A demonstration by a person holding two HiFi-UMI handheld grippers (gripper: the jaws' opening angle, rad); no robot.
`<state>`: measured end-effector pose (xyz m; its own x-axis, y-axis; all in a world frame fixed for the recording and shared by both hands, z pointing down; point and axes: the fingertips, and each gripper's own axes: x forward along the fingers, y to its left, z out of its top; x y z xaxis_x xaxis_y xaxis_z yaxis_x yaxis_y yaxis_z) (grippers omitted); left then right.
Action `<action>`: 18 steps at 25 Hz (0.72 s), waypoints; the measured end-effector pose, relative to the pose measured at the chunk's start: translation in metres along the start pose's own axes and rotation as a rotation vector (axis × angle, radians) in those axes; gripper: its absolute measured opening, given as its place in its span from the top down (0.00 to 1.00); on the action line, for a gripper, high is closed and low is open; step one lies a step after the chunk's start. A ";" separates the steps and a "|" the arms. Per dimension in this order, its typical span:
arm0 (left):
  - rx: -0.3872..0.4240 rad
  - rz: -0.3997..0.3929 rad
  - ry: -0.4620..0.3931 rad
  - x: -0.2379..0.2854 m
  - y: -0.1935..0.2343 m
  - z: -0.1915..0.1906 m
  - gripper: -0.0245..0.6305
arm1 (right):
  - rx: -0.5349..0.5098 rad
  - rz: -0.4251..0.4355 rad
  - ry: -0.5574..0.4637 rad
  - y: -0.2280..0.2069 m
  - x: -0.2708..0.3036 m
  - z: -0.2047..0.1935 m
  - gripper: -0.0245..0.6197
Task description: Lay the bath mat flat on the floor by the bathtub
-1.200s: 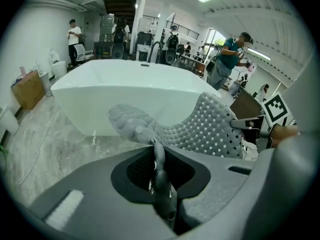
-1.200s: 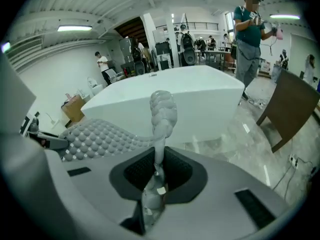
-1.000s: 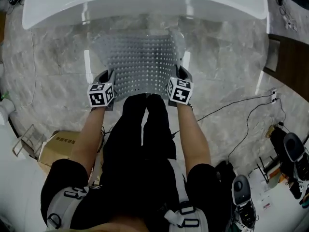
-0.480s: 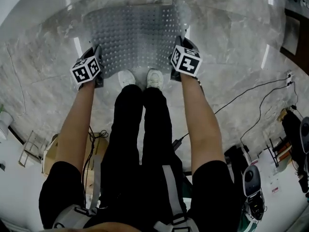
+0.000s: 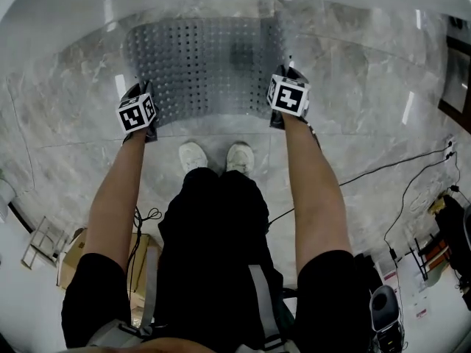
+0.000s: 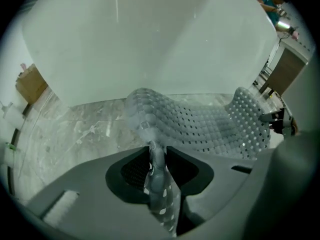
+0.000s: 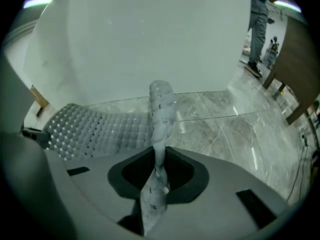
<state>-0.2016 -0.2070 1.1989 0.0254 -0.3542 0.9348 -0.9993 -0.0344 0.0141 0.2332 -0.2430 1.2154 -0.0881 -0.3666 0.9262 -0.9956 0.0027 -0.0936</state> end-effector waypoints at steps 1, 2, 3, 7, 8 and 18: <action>0.001 0.025 0.018 0.010 0.006 -0.006 0.80 | -0.029 -0.011 -0.004 -0.001 0.011 -0.001 0.86; 0.000 0.048 0.039 0.020 0.012 -0.011 0.80 | -0.037 -0.026 -0.005 -0.006 0.021 -0.003 0.86; 0.001 0.067 0.062 0.028 0.018 -0.018 0.79 | -0.029 -0.046 -0.003 -0.015 0.029 -0.007 0.86; 0.008 0.118 0.158 0.058 0.032 -0.047 0.78 | 0.038 -0.108 0.044 -0.062 0.052 -0.026 0.81; 0.015 0.129 0.178 0.064 0.034 -0.052 0.78 | 0.040 -0.114 0.063 -0.071 0.056 -0.032 0.79; 0.051 0.077 0.108 0.008 0.042 -0.029 0.46 | -0.178 -0.090 -0.001 -0.038 0.003 -0.012 0.56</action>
<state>-0.2446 -0.1846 1.2168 -0.0567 -0.2554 0.9652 -0.9954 -0.0599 -0.0743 0.2699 -0.2328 1.2259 0.0015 -0.3738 0.9275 -0.9894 0.1344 0.0558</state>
